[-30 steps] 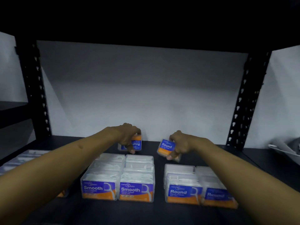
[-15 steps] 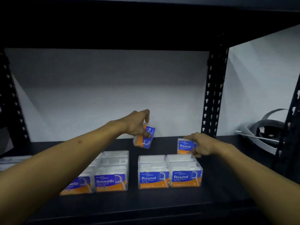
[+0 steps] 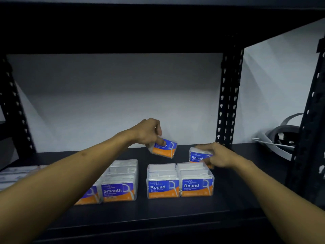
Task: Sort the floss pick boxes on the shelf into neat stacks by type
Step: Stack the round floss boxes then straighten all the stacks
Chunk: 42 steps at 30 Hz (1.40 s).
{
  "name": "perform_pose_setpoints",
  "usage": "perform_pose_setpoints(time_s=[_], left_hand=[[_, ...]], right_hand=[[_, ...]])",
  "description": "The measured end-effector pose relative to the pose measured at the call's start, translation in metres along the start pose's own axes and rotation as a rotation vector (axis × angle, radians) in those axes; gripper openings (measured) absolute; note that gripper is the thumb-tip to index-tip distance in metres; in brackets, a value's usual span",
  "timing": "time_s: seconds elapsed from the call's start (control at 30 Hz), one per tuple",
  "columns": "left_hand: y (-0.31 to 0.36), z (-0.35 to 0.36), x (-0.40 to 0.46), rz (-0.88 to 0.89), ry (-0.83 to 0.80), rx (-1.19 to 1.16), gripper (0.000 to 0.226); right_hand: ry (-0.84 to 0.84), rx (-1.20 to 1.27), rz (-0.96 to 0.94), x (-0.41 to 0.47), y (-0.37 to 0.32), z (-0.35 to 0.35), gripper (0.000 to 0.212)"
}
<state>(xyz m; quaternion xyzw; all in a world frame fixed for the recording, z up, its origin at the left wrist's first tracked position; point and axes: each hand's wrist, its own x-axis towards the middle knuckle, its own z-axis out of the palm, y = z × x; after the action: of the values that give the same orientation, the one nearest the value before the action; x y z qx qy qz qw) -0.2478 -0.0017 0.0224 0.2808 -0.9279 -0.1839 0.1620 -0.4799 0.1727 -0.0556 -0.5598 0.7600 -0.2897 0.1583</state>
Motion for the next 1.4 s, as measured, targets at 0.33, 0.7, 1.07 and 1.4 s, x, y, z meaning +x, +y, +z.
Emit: perform_pose_setpoints(time_s=[0.33,0.7,1.07,1.4], left_hand=[[-0.018,0.027,-0.006,0.04,-0.247,0.065,0.039],[-0.021,0.03,-0.019,0.006,-0.289,-0.075,0.03],[-0.01,0.024,-0.038,0.003,-0.34,-0.079,0.027],[0.009,0.029,-0.058,-0.06,-0.288,-0.125,0.078]], right_hand=[[0.12,0.522,0.087,-0.011,0.002,0.02,0.017],[-0.006,0.526,0.026,-0.019,-0.02,0.027,0.02],[-0.09,0.415,0.04,-0.029,-0.04,0.024,0.024],[-0.19,0.274,0.033,-0.052,-0.047,0.014,0.099]])
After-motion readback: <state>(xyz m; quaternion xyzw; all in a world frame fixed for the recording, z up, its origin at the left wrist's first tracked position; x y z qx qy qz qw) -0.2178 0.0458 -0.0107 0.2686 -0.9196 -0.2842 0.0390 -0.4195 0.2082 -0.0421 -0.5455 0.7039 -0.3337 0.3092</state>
